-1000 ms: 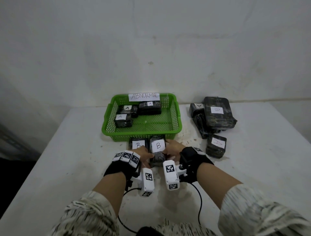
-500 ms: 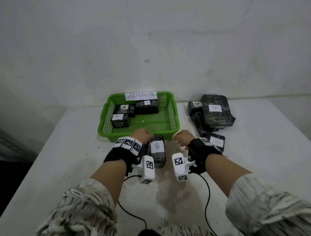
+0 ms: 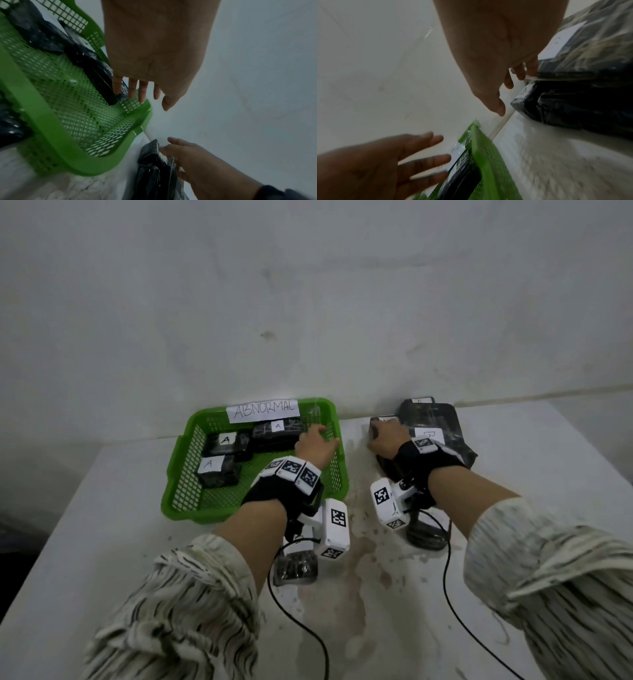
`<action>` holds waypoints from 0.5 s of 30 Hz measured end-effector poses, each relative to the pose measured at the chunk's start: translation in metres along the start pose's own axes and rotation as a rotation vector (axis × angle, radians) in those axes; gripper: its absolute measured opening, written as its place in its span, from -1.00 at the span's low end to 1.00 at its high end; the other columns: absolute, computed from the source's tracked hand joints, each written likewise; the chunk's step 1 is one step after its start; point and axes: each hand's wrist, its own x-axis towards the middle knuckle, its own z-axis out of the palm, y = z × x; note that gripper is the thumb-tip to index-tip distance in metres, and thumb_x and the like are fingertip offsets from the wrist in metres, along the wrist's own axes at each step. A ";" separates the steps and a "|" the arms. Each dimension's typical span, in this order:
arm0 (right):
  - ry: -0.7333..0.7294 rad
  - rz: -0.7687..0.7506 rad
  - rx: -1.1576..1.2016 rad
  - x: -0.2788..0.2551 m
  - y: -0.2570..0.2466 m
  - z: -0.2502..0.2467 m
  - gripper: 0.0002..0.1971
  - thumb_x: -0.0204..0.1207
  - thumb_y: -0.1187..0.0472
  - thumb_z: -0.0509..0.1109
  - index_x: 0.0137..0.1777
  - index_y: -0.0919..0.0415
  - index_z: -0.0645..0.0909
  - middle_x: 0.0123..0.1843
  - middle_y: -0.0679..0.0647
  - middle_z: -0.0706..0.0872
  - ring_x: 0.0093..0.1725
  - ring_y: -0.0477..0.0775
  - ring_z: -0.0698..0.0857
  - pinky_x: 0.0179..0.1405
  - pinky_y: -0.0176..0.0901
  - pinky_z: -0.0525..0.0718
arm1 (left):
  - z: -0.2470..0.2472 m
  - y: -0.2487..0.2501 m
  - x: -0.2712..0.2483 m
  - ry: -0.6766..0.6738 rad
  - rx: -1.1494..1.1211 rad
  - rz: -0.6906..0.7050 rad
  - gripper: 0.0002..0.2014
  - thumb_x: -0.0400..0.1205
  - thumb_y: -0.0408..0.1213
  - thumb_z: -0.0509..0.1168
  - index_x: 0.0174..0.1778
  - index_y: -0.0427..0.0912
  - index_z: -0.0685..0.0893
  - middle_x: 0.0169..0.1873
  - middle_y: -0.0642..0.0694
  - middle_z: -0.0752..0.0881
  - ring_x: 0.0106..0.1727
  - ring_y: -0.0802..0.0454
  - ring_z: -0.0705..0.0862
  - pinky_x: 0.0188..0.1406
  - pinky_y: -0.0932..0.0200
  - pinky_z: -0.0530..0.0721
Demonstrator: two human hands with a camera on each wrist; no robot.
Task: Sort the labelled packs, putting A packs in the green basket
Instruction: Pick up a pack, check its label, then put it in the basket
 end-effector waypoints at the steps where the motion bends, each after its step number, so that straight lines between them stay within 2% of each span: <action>1: -0.015 -0.012 -0.013 0.008 0.004 -0.003 -0.58 0.48 0.18 0.34 0.34 0.28 0.51 0.39 0.34 0.54 0.41 0.32 0.49 0.32 0.00 0.42 | 0.005 0.002 0.007 -0.023 0.032 -0.032 -0.43 0.66 -0.09 0.21 0.56 -0.17 0.27 0.49 -0.32 0.33 0.48 -0.30 0.37 0.47 -0.11 0.38; 3: -0.035 -0.032 -0.054 0.024 0.011 -0.007 -0.57 0.50 0.18 0.33 0.37 0.26 0.48 0.43 0.33 0.49 0.43 0.34 0.44 0.35 0.02 0.38 | 0.015 0.004 0.019 -0.069 0.060 -0.076 -0.34 0.68 -0.06 0.18 0.64 -0.20 0.10 0.57 -0.35 0.18 0.54 -0.32 0.29 0.50 -0.12 0.35; 5: -0.049 -0.056 -0.100 0.038 0.017 -0.009 -0.45 0.53 0.17 0.34 0.53 0.19 0.36 0.52 0.31 0.38 0.49 0.37 0.36 0.41 0.10 0.38 | 0.024 0.004 0.028 -0.103 0.075 -0.088 -0.29 0.70 -0.04 0.15 0.66 -0.23 -0.03 0.61 -0.35 0.11 0.60 -0.29 0.19 0.53 -0.10 0.27; 7: -0.065 -0.084 -0.163 0.051 0.022 -0.010 -0.35 0.56 0.15 0.32 0.64 0.10 0.21 0.60 0.28 0.25 0.55 0.38 0.28 0.45 0.18 0.36 | 0.031 0.003 0.035 -0.121 0.055 -0.076 -0.27 0.71 -0.06 0.12 0.66 -0.23 -0.12 0.64 -0.31 0.03 0.64 -0.24 0.09 0.54 -0.06 0.18; 9: -0.073 -0.095 -0.230 0.057 0.023 -0.009 -0.32 0.57 0.12 0.31 0.66 0.03 0.15 0.63 0.29 0.20 0.57 0.40 0.25 0.46 0.20 0.35 | 0.036 0.002 0.040 -0.131 0.023 -0.047 -0.29 0.73 -0.11 0.10 0.66 -0.22 -0.17 0.65 -0.26 -0.02 0.65 -0.20 0.05 0.56 -0.03 0.14; 12: -0.102 -0.070 -0.310 0.066 0.023 -0.003 -0.28 0.54 0.01 0.35 0.66 0.04 0.15 0.56 0.39 0.26 0.49 0.47 0.32 0.42 0.21 0.38 | 0.040 -0.001 0.044 -0.159 -0.031 -0.028 -0.32 0.74 -0.24 0.08 0.66 -0.18 -0.19 0.66 -0.22 -0.02 0.64 -0.18 0.12 0.56 -0.02 0.20; 15: -0.127 -0.043 -0.316 0.071 0.021 0.001 -0.29 0.44 -0.14 0.40 0.55 0.06 0.29 0.48 0.40 0.38 0.40 0.47 0.46 0.37 0.25 0.48 | 0.043 -0.004 0.045 -0.173 -0.079 -0.018 -0.32 0.74 -0.30 0.07 0.66 -0.13 -0.22 0.66 -0.20 -0.04 0.63 -0.20 0.16 0.56 -0.03 0.23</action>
